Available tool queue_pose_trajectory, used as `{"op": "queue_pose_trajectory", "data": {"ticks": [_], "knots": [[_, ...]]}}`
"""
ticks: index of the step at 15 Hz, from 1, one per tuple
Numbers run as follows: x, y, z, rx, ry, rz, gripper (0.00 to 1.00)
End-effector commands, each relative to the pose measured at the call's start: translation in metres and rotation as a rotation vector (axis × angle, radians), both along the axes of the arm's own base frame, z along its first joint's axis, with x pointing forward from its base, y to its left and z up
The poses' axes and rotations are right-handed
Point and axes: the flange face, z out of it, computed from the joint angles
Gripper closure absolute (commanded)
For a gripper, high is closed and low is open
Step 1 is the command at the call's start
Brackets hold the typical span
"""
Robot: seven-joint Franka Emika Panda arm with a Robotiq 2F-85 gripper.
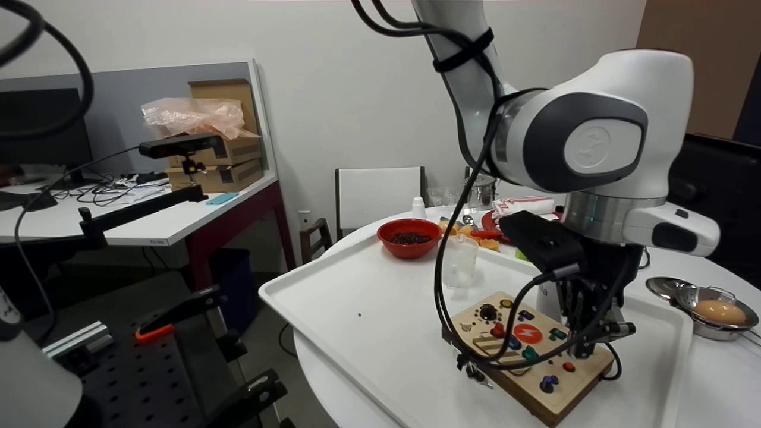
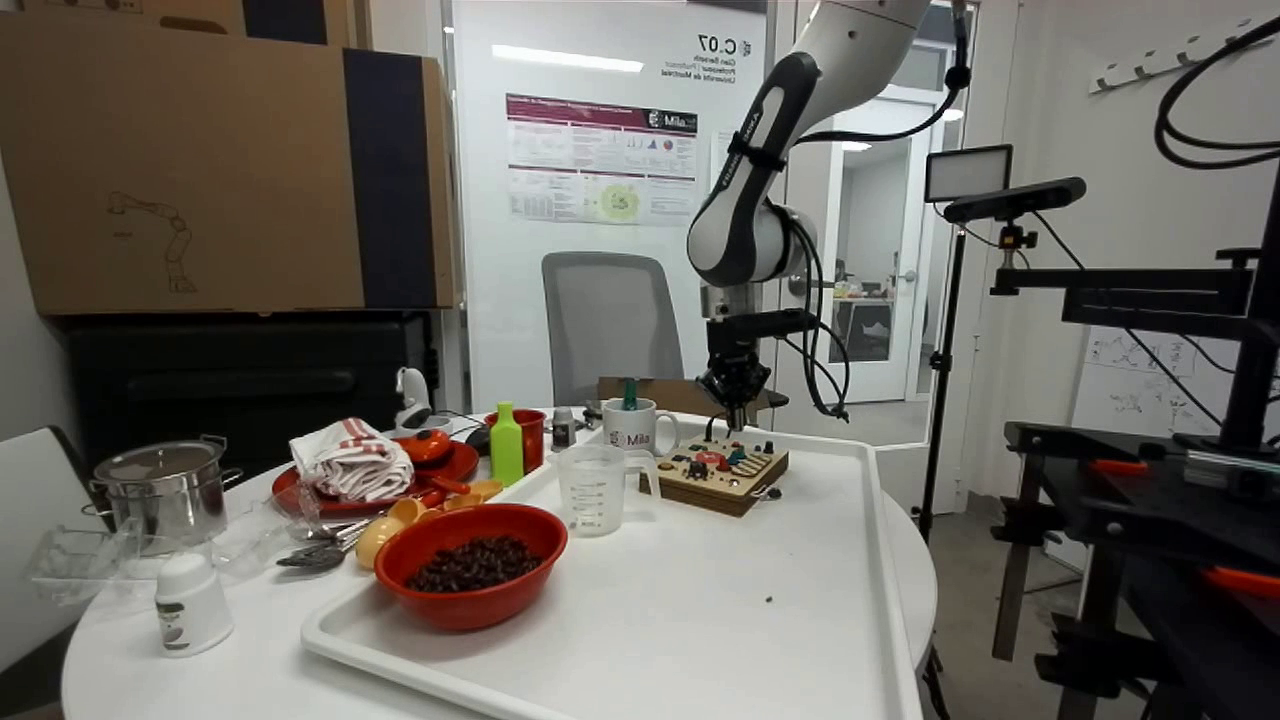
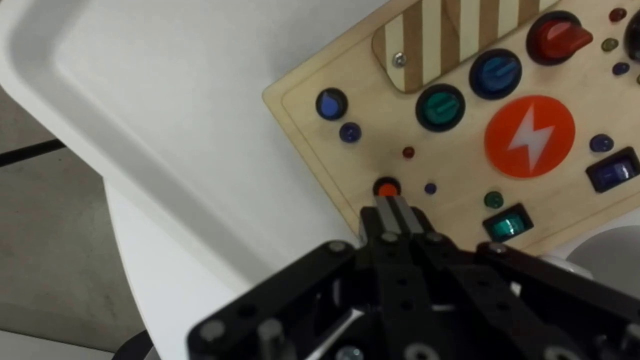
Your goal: Press the orange button on the right side of the board
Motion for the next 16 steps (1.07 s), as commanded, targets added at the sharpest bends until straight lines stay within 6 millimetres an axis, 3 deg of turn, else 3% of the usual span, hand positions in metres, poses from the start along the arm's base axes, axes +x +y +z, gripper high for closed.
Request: {"op": "queue_pose_trajectory", "data": {"ticks": [1, 10, 16], "knots": [[0.011, -0.003, -0.009, -0.022, -0.002, -0.015, 0.98], [0.016, -0.007, -0.018, -0.038, 0.009, -0.021, 0.98], [0.019, -0.005, -0.002, -0.041, -0.003, -0.018, 0.98]]}}
